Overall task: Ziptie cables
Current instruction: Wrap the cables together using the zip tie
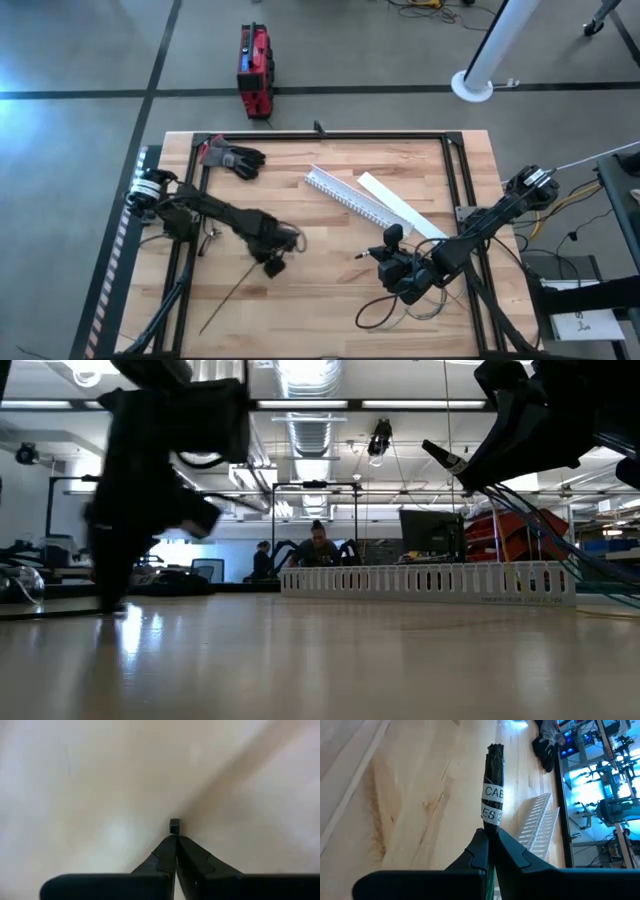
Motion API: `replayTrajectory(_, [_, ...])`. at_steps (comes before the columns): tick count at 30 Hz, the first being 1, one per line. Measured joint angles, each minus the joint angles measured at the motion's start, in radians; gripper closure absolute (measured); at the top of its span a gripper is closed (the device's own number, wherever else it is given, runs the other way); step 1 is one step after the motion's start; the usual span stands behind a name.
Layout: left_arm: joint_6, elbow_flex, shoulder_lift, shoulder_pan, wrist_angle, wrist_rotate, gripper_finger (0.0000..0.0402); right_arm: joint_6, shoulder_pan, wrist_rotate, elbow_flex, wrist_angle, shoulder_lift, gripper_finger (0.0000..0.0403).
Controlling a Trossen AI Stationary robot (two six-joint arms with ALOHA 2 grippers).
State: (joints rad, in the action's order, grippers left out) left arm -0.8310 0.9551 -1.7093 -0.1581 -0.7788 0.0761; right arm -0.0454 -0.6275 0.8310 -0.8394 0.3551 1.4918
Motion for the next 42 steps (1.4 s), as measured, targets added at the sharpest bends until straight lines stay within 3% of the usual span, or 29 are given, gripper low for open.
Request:
replayTrajectory(5, [0.183,0.118,-0.004,0.037,0.236,-0.313,0.0401,-0.031,0.013,-0.001,0.000,-0.006,0.000,0.0403])
replayTrajectory(8, [0.311,0.153,-0.007,0.029,0.448,-0.427,0.0401,-0.057,0.023,-0.039,0.000,-0.063,0.000,0.0403])
replayTrajectory(13, [0.504,0.146,-0.003,0.031,0.787,-0.461,0.0401,-0.118,0.024,-0.171,-0.001,-0.160,0.000,0.0403])
replayTrajectory(20, [0.612,0.054,0.005,0.011,1.149,-0.448,0.0401,-0.130,0.020,-0.152,-0.001,-0.181,-0.029,0.0403])
replayTrajectory(34, [0.472,-0.178,-0.030,0.002,1.189,-0.406,0.0402,-0.033,0.016,-0.151,-0.001,-0.179,-0.061,0.0403])
replayTrajectory(42, [0.526,-0.158,-0.163,0.003,1.114,-0.414,0.0401,0.021,0.017,-0.151,0.000,-0.182,-0.062,0.0403])
